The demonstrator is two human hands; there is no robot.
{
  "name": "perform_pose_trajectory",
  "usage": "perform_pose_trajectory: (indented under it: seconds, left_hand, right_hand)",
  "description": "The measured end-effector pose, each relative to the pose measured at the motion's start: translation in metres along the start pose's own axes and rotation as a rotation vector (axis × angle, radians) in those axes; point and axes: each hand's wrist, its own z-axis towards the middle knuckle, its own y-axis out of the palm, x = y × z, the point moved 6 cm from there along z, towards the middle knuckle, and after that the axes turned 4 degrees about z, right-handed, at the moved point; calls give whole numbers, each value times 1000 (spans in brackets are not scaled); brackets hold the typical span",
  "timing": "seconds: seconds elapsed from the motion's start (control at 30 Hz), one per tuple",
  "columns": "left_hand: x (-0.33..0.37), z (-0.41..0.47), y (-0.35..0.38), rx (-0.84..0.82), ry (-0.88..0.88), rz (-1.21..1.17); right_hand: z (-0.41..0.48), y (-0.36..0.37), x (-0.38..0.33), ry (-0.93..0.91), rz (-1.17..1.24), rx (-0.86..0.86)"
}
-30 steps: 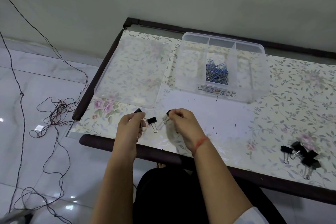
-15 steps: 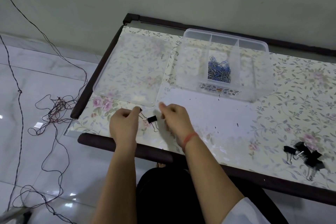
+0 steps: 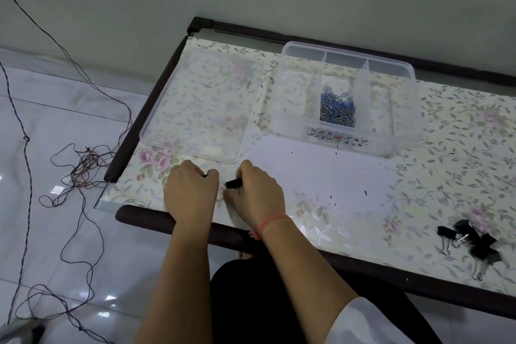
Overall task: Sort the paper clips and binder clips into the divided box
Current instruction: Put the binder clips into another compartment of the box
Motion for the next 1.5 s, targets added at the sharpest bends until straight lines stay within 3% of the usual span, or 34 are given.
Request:
perform_pose_trajectory:
  seconds: [0.1, 0.23, 0.3, 0.37, 0.47, 0.6, 0.8, 1.0, 1.2, 1.3, 1.5]
  left_hand:
    - [-7, -4, -1, -102, -116, -216]
    - [-5, -11, 10, -429, -564, -1002]
    - [12, -23, 13, -594, -682, -1354]
    - [29, -40, 12, -689, -751, -1546]
    - [50, -62, 10, -698, -832, -1707]
    - [96, -82, 9, -724, -806, -1775]
    - [210, -109, 49, -970, -626, -1611]
    - [300, -84, 96, -930, -491, -1431]
    - [324, -76, 122, -993, -249, -1038]
    - [320, -83, 120, -922, -157, -919]
    - [296, -103, 87, -692, -56, -898]
  right_hand:
    - [-3, -2, 3, 58, 91, 51]
    - [-11, -8, 29, 457, 910, 84]
    - [-18, -8, 36, 627, 1372, 45]
    - [-24, -18, 36, 682, 1768, 12]
    - [-32, -46, 47, 616, 1985, 68]
    - [-40, -95, 79, 603, 2020, 326]
    - [-20, -183, 125, 520, 1901, 636]
    - [39, -244, 158, 547, 1534, 710]
    - [71, -243, 174, 559, 920, 563]
    - [60, -239, 173, 548, 952, 575]
    - [3, -254, 178, 514, 1232, 785]
